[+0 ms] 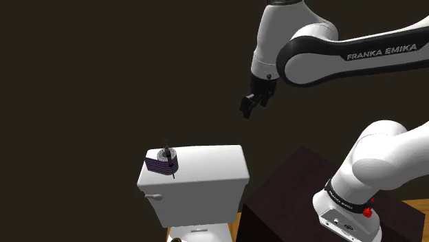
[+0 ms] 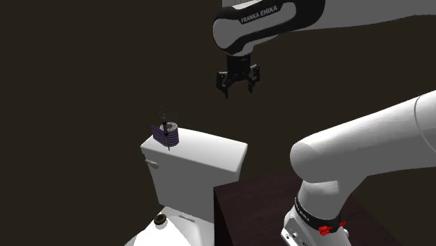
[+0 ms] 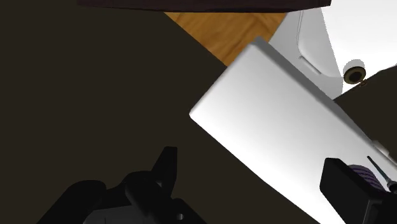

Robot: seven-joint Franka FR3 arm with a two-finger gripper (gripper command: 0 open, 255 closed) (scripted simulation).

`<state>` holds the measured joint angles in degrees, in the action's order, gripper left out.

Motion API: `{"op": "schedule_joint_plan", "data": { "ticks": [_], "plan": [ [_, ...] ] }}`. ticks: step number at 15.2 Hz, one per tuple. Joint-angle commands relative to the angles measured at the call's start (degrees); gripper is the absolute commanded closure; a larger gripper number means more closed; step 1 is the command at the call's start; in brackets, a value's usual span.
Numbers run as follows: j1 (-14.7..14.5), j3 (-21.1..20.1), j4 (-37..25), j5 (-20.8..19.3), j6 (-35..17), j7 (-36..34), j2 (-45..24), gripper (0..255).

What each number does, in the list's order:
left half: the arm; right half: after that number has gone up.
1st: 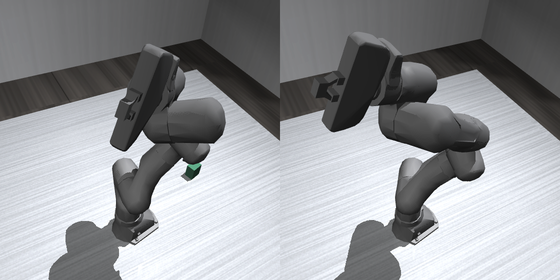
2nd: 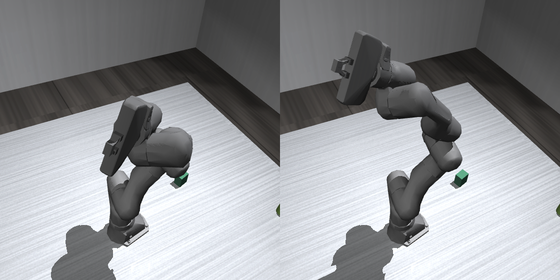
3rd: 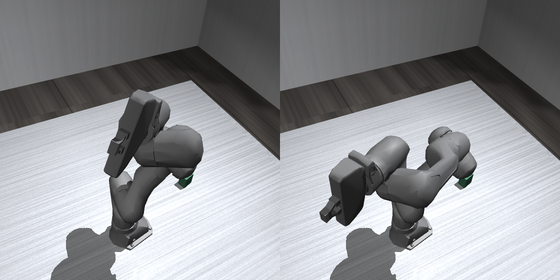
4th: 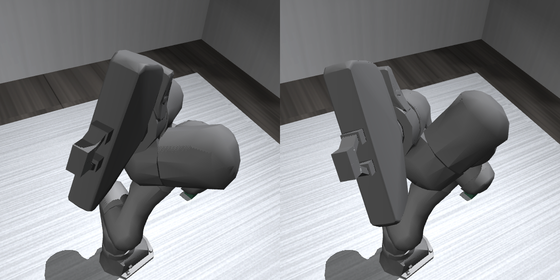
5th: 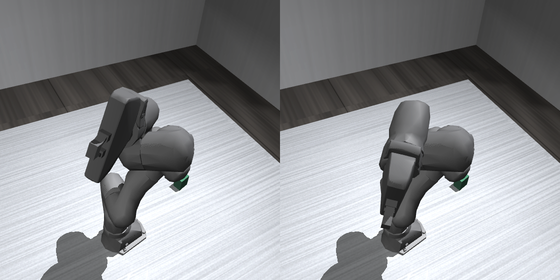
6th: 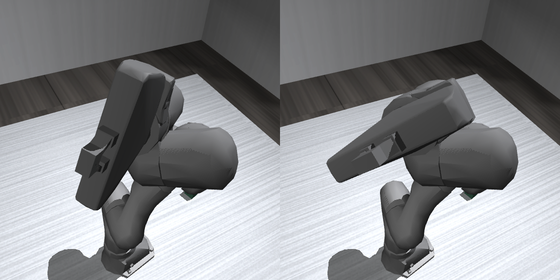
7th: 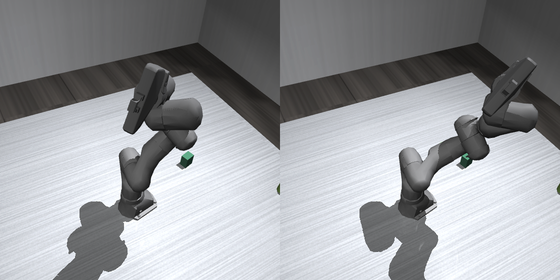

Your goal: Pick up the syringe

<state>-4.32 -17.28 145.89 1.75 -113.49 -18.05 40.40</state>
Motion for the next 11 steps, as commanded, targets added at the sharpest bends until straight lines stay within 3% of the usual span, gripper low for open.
{"op": "schedule_joint_plan", "data": {
  "ticks": [1, 6, 11],
  "plan": [
    [0.1, -3.3, -0.5, 0.2, -4.1, -3.8, -3.2, 0],
    [2.1, -11.5, -2.8, -2.2, -12.7, -13.3, -11.3, 0],
    [7.0, -20.9, -7.6, -9.6, -19.4, -25.4, -21.2, 0]
  ]
}}
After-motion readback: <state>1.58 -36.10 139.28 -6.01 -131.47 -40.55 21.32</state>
